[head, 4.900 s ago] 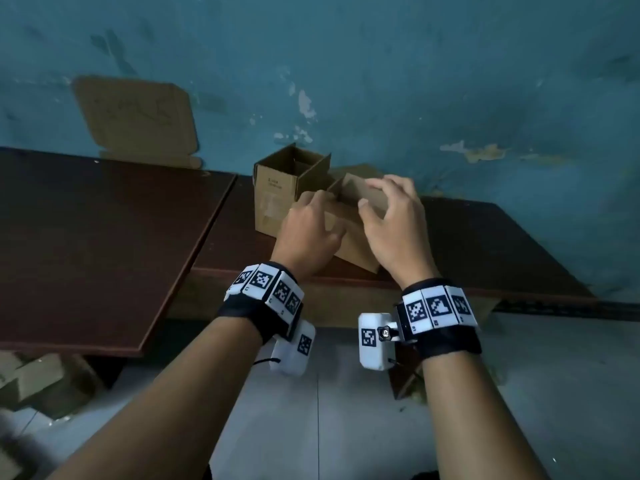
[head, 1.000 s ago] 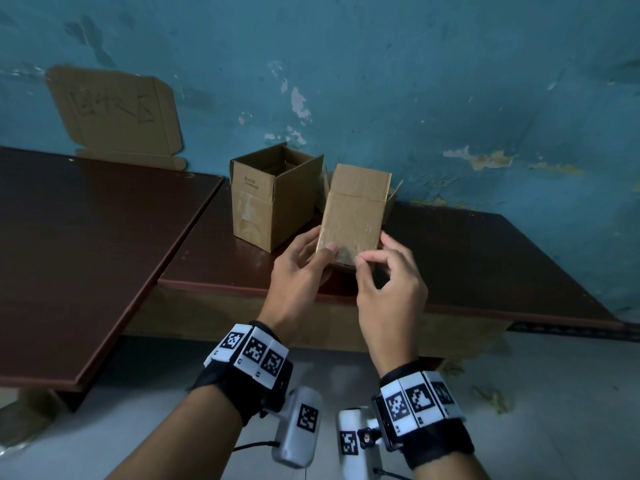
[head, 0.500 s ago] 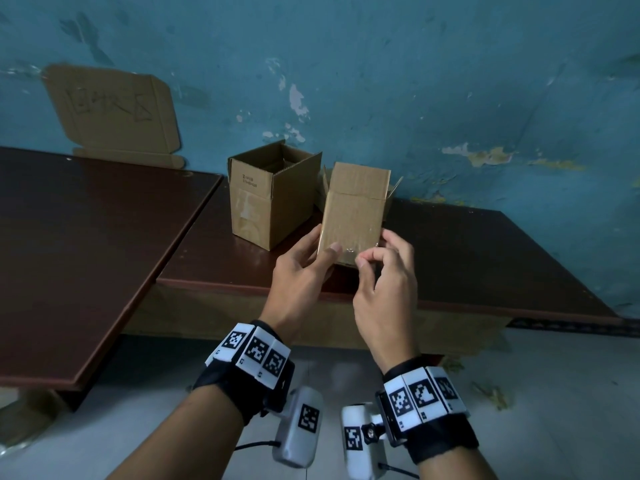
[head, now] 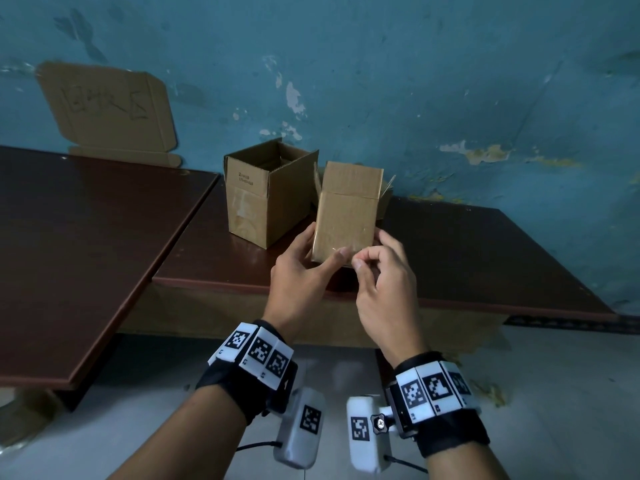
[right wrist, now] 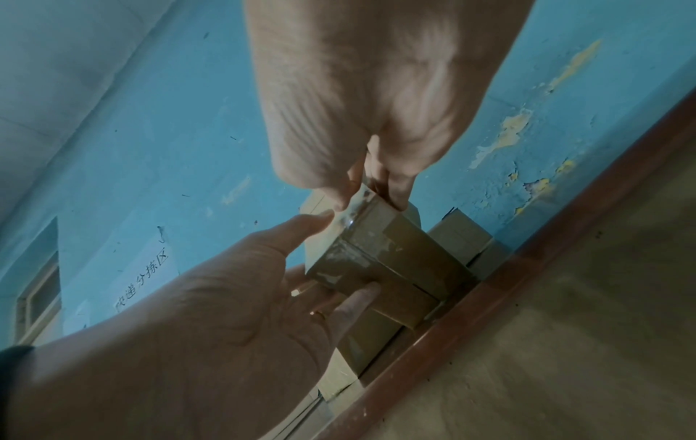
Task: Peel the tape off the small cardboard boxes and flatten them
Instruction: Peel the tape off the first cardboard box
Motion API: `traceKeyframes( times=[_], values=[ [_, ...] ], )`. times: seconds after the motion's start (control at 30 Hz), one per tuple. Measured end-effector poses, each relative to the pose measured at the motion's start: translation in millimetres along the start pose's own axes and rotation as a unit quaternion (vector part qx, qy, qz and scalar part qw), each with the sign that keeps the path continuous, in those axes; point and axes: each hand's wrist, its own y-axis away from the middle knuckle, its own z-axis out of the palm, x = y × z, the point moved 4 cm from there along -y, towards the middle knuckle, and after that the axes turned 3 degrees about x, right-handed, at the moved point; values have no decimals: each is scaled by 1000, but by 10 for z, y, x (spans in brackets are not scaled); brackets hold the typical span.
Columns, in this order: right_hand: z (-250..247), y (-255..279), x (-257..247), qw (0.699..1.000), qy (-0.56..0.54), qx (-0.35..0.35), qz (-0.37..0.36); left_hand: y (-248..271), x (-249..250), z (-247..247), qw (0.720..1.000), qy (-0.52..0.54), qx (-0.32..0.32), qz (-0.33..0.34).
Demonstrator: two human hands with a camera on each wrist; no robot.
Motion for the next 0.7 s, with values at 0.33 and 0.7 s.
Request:
traceKeyframes(
  times=[0.33, 0.7],
  values=[
    [73, 61, -10, 998, 0, 54, -22, -37, -64, 0, 1000, 18, 10, -23],
    [57, 55, -40, 997, 57, 47, -9, -35, -71, 32, 999, 35, 12, -35]
  ],
)
